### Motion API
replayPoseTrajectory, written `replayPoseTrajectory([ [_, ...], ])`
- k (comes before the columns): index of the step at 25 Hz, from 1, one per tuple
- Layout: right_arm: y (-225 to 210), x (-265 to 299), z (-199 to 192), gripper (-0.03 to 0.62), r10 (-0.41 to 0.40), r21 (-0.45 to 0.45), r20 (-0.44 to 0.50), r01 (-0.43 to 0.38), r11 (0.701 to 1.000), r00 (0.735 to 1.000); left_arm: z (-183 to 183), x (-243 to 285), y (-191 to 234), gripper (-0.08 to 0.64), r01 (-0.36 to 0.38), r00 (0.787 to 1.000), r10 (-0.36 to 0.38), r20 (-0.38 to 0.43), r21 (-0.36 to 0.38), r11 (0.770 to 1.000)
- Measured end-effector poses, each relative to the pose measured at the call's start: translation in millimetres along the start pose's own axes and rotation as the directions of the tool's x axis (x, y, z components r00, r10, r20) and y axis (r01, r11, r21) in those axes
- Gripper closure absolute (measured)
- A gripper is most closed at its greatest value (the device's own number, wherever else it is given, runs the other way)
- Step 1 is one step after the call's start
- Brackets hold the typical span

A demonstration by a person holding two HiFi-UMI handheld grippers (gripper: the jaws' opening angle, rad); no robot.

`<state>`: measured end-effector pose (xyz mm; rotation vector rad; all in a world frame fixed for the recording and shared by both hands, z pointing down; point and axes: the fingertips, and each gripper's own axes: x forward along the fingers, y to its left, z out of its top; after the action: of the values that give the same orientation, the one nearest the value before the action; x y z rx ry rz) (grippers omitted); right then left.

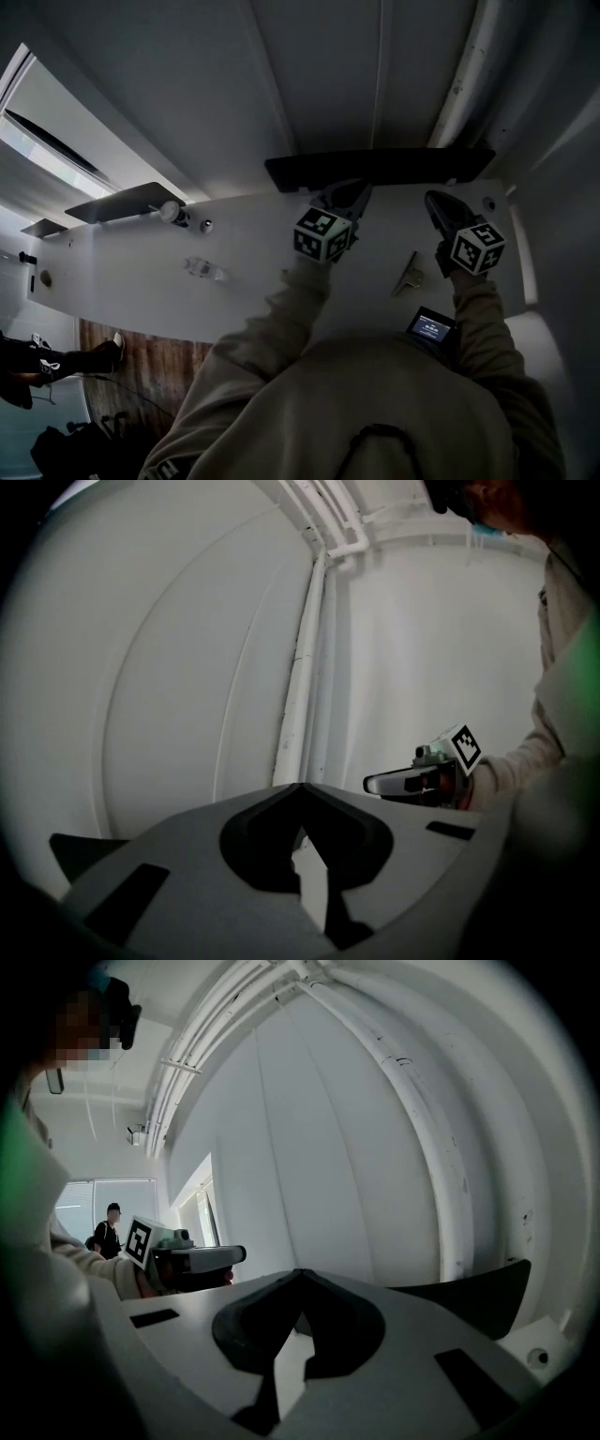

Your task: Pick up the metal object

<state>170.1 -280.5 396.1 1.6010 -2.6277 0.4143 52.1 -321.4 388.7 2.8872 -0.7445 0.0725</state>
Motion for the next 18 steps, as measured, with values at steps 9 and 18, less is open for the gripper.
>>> replayPoseTrajectory([
  [9,-43.7,-40.3,-15.7,0.572,-0.112,0.038,-0.002,0.112,0.993,0.994,-30.8,47.1,-34.4,0.566,0.104,0.993,-0.106,-0.042,-0.043,0.994],
  [18,-53.3,-60.5,-41.6,0.572,-0.151,0.068,-0.041,0.154,0.986,0.988,-49.8,63.7,-55.2,0.566,0.159,0.985,-0.165,-0.06,-0.085,0.984],
])
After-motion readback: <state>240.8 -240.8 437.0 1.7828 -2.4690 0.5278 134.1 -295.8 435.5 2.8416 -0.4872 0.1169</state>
